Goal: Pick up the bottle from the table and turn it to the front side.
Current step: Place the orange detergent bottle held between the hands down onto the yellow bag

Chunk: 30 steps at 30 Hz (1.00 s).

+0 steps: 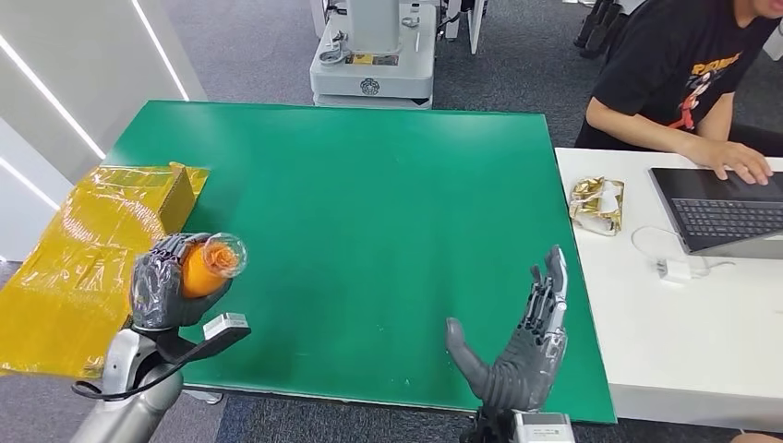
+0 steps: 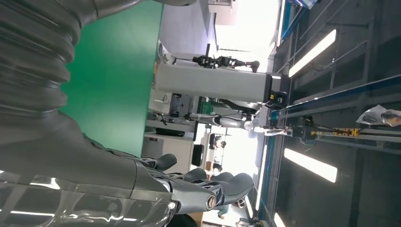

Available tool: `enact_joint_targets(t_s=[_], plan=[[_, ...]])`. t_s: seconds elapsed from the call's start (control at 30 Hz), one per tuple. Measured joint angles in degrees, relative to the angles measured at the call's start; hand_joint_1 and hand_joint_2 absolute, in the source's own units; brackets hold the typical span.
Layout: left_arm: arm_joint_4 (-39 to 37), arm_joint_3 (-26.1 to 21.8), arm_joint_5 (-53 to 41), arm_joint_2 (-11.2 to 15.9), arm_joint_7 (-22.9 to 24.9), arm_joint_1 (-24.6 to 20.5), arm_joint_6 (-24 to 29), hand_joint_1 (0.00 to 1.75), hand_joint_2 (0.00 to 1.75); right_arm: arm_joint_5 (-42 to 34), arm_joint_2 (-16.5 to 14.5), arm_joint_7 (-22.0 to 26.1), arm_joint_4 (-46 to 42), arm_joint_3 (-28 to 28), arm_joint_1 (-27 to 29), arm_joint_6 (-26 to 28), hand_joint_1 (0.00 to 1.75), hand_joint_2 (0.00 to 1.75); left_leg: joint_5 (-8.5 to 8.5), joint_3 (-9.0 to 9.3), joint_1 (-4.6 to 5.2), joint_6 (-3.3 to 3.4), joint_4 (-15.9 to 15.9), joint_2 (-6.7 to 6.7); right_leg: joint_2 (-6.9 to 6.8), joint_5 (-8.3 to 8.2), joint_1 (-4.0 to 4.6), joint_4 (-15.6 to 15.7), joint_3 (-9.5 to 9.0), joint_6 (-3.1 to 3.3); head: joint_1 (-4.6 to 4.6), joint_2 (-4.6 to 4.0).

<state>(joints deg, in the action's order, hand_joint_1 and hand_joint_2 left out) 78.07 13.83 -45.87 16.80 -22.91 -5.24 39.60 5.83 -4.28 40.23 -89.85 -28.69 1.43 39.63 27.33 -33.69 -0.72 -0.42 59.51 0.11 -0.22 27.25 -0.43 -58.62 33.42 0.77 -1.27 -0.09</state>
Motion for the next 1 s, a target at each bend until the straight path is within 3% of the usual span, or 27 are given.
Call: enact_joint_targets(t_s=[0.13, 0.47, 0.73, 0.83, 1.0], plan=[[-1.50, -2.39, -9.16, 1.95, 1.01, -0.25, 0.01, 1.75, 1.75, -0.11, 0.51, 0.01, -1.63, -1.05, -0.01, 0.00, 0.00, 1.75, 0.00, 0.00, 0.00, 0.00, 0.02, 0.00, 0.00, -0.01, 0.00, 0.02, 0.00, 0.00, 0.01, 0.00], [-8.00, -4.67, -18.45, 4.10, 0.94, -4.15, -0.23, 1.75, 1.75, -0.81, 1.02, 0.02, -2.95, -2.04, -0.20, 0.00, 0.00, 1.75, -0.03, 0.03, -0.02, -0.04, 0.03, -0.02, 0.00, -0.02, 0.01, 0.01, 0.02, 0.01, 0.00, 0.00], [-25.71, 1.04, -24.83, 5.66, -0.40, -17.33, -0.40, 1.75, 1.75, -1.71, 1.37, 0.02, -3.11, -2.65, -0.47, -0.01, 0.00, 1.75, -0.13, 0.04, -0.02, -0.14, 0.04, -0.04, -0.03, -0.13, 0.01, -0.01, 0.04, 0.09, 0.01, 0.00], [-33.78, 4.43, -28.01, 4.90, 0.35, -23.36, -1.22, 1.75, 1.75, -1.31, 1.38, 0.03, -3.11, -2.74, -0.52, -0.01, 0.00, 1.75, -0.16, 0.03, -0.01, -0.13, 0.06, -0.05, -0.03, -0.17, 0.01, -0.01, 0.05, 0.06, 0.02, 0.00], [-44.08, 9.49, -31.26, 2.23, -0.01, -32.13, -7.55, 1.75, 1.75, -0.32, 1.38, 0.02, -3.13, -2.81, -0.58, -0.01, 0.00, 1.75, -0.17, 0.02, 0.00, -0.13, 0.07, -0.03, -0.01, -0.20, 0.00, -0.01, 0.03, 0.06, 0.01, 0.00]])
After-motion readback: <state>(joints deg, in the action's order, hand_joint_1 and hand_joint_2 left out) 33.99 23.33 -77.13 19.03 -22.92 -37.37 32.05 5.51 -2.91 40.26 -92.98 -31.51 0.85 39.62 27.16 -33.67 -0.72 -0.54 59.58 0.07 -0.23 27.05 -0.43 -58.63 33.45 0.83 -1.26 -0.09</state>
